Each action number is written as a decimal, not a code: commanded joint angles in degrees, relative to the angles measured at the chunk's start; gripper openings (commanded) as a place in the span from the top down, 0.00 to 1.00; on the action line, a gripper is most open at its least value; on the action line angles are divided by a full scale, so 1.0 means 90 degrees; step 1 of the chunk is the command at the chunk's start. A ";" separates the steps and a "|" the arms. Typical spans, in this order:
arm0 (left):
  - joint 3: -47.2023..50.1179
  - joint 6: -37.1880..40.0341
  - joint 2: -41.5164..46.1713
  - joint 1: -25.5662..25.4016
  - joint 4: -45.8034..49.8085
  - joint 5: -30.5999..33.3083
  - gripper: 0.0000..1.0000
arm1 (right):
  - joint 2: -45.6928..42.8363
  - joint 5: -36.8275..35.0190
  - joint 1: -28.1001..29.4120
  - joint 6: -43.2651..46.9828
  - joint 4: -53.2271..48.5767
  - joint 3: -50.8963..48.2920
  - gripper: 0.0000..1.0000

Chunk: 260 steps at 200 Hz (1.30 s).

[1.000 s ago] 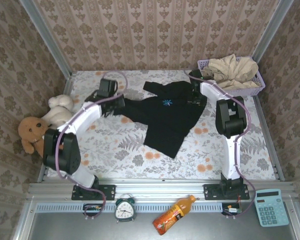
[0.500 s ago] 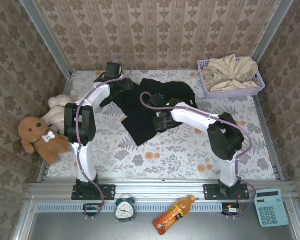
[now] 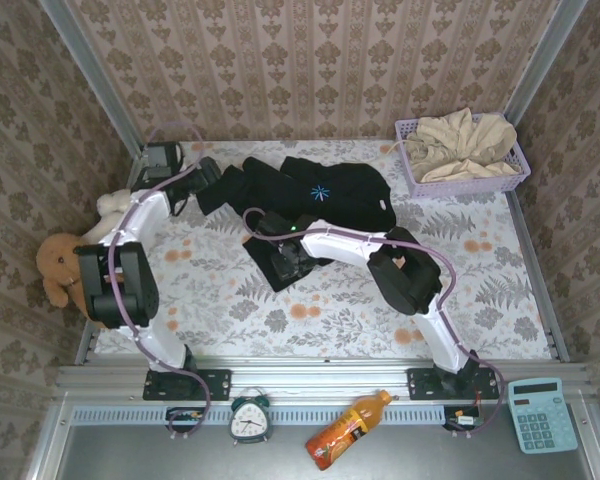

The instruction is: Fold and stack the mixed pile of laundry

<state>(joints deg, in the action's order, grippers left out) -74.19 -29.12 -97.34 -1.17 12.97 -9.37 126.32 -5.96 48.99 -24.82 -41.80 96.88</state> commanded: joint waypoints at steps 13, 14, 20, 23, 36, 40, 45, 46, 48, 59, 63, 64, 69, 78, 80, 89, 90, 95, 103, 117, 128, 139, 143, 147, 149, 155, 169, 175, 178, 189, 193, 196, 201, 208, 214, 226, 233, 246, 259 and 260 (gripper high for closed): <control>0.0479 -0.0305 -0.0027 -0.0021 -0.0371 -0.0309 0.06 | -0.0165 -0.0123 -0.0295 -0.0382 -0.0426 -0.0550 1.00; 0.0480 -0.0302 -0.0035 -0.0019 -0.0364 -0.0308 0.06 | -0.0206 -0.0131 -0.0316 -0.0385 -0.0420 -0.0594 1.00; 0.0503 -0.0299 -0.0084 -0.0017 -0.0334 -0.0297 0.06 | -0.0488 -0.0239 -0.0452 -0.0401 -0.0422 -0.0830 1.00; 0.0521 -0.0299 -0.0104 -0.0017 -0.0331 -0.0298 0.06 | -0.0665 -0.0274 -0.0529 -0.0397 -0.0424 -0.1043 1.00; 0.0599 -0.0289 -0.0184 -0.0017 -0.0363 -0.0303 0.06 | -0.1470 -0.0436 -0.0916 -0.0318 -0.0458 -0.1740 1.00; 0.0628 -0.0299 -0.0203 -0.0017 -0.0374 -0.0307 0.06 | -0.1724 -0.0489 -0.1079 -0.0284 -0.0500 -0.1961 1.00; 0.0670 -0.0313 -0.0218 -0.0017 -0.0388 -0.0323 0.06 | -0.2043 -0.0533 -0.1305 -0.0234 -0.0574 -0.2242 1.00; 0.0673 -0.0321 -0.0224 -0.0017 -0.0387 -0.0330 0.06 | -0.2102 -0.0541 -0.1353 -0.0223 -0.0587 -0.2294 1.00; 0.0697 -0.0327 -0.0228 -0.0024 -0.0394 -0.0332 0.06 | -0.2205 -0.0547 -0.1442 -0.0202 -0.0616 -0.2382 1.00; 0.0847 -0.0378 -0.0211 -0.0041 -0.0465 -0.0365 0.06 | -0.2797 -0.0466 -0.2027 -0.0021 -0.0693 -0.2915 1.00; 0.0939 -0.0393 -0.0179 -0.0052 -0.0490 -0.0366 0.06 | -0.2978 -0.0427 -0.2234 0.0058 -0.0691 -0.3090 1.00; 0.0963 -0.0395 -0.0175 -0.0059 -0.0502 -0.0366 0.06 | -0.3013 -0.0420 -0.2281 0.0084 -0.0689 -0.3124 1.00; 0.1062 -0.0410 -0.0138 -0.0083 -0.0519 -0.0357 0.06 | -0.3246 -0.0358 -0.2595 0.0209 -0.0691 -0.3343 1.00; 0.1244 -0.0433 -0.0068 -0.0147 -0.0543 -0.0342 0.06 | -0.3446 -0.0398 -0.2931 0.0369 -0.0706 -0.3526 1.00; 0.1281 -0.0433 -0.0052 -0.0152 -0.0538 -0.0338 0.06 | -0.3467 -0.0420 -0.2967 0.0377 -0.0711 -0.3546 1.00; 0.1467 -0.0469 0.0025 -0.0205 -0.0520 -0.0308 0.06 | -0.3579 -0.0641 -0.3279 0.0588 -0.0680 -0.3698 1.00; 0.1481 -0.0472 0.0035 -0.0213 -0.0522 -0.0308 0.06 | -0.3583 -0.0654 -0.3307 0.0604 -0.0679 -0.3711 1.00; 0.1593 -0.0507 0.0083 -0.0235 -0.0523 -0.0316 0.07 | -0.3582 -0.0692 -0.3412 0.0671 -0.0684 -0.3742 1.00; 0.1766 -0.0601 0.0165 -0.0259 -0.0519 -0.0367 0.08 | -0.3511 -0.0646 -0.3615 0.0795 -0.0660 -0.3729 0.95; 0.2099 -0.0799 0.0374 -0.0309 -0.0514 -0.0459 0.10 | -0.3404 -0.0566 -0.3709 0.0899 -0.0567 -0.3730 0.80; 0.2385 -0.0961 0.0598 -0.0356 -0.0541 -0.0620 0.12 | -0.3402 -0.0300 -0.3702 0.0922 -0.0432 -0.3752 0.70; 0.2595 -0.1056 0.0892 -0.0451 -0.0313 -0.0596 0.12 | -0.3511 -0.0010 -0.3674 0.0873 -0.0258 -0.3859 0.54; 0.2694 -0.1090 0.1022 -0.0484 -0.0254 -0.0577 0.12 | -0.3566 0.0067 -0.3673 0.0848 -0.0205 -0.3901 0.49; 0.2796 -0.1124 0.1165 -0.0533 -0.0202 -0.0574 0.12 | -0.3628 0.0127 -0.3674 0.0822 -0.0184 -0.3939 0.46; 0.2856 -0.1148 0.1240 -0.0563 -0.0184 -0.0571 0.12 | -0.3676 0.0184 -0.3675 0.0808 -0.0152 -0.3977 0.43; 0.3024 -0.1215 0.1469 -0.0642 -0.0118 -0.0550 0.13 | -0.3815 0.0237 -0.3676 0.0748 -0.0093 -0.4059 0.36; 0.3350 -0.1365 0.1965 -0.0942 0.0136 -0.0401 0.14 | -0.4179 0.0232 -0.3693 0.0602 0.0043 -0.4287 0.26; 0.3467 -0.1388 0.2137 -0.1072 0.0245 -0.0327 0.14 | -0.4301 0.0200 -0.3712 0.0547 0.0064 -0.4365 0.25; 0.3513 -0.1400 0.2217 -0.1147 0.0325 -0.0281 0.15 | -0.4361 0.0182 -0.3732 0.0522 0.0064 -0.4401 0.24; 0.3652 -0.1431 0.2462 -0.1394 0.0544 -0.0111 0.16 | -0.4507 0.0084 -0.3815 0.0434 0.0038 -0.4522 0.24; 0.3711 -0.1420 0.2527 -0.1502 0.0576 -0.0064 0.17 | -0.4551 0.0055 -0.3848 0.0406 0.0024 -0.4559 0.24; 0.3745 -0.1410 0.2563 -0.1571 0.0593 -0.0020 0.18 | -0.4574 0.0043 -0.3879 0.0388 0.0025 -0.4597 0.24; 0.3774 -0.1399 0.2599 -0.1683 0.0649 0.0072 0.20 | -0.4597 0.0028 -0.3925 0.0358 0.0034 -0.4654 0.24; 0.3801 -0.1338 0.2598 -0.1843 0.0696 0.0232 0.22 | -0.4621 0.0051 -0.4003 0.0328 0.0052 -0.4732 0.24; 0.3802 -0.1254 0.2549 -0.1954 0.0772 0.0367 0.25 | -0.4622 0.0109 -0.4062 0.0312 0.0078 -0.4789 0.24; 0.3746 -0.1085 0.2359 -0.2139 0.0844 0.0616 0.31 | -0.4579 0.0229 -0.4168 0.0263 0.0097 -0.4850 0.24; 0.3723 -0.0963 0.2231 -0.2248 0.0864 0.0804 0.34 | -0.4575 0.0281 -0.4216 0.0243 0.0131 -0.4897 0.24; 0.3641 -0.0792 0.1964 -0.2430 0.0847 0.1137 0.35 | -0.4575 0.0351 -0.4264 0.0193 0.0226 -0.4983 0.24; 0.3563 -0.0695 0.1695 -0.2564 0.0699 0.1317 0.36 | -0.4583 0.0428 -0.4308 0.0180 0.0298 -0.5041 0.24; 0.3555 -0.0688 0.1670 -0.2570 0.0679 0.1335 0.36 | -0.4583 0.0433 -0.4309 0.0180 0.0304 -0.5051 0.24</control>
<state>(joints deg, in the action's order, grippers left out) -40.91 -38.59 -78.70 -22.39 18.04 -3.84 85.23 -4.51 10.79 -21.47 -40.40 52.80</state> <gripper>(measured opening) 0.644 0.762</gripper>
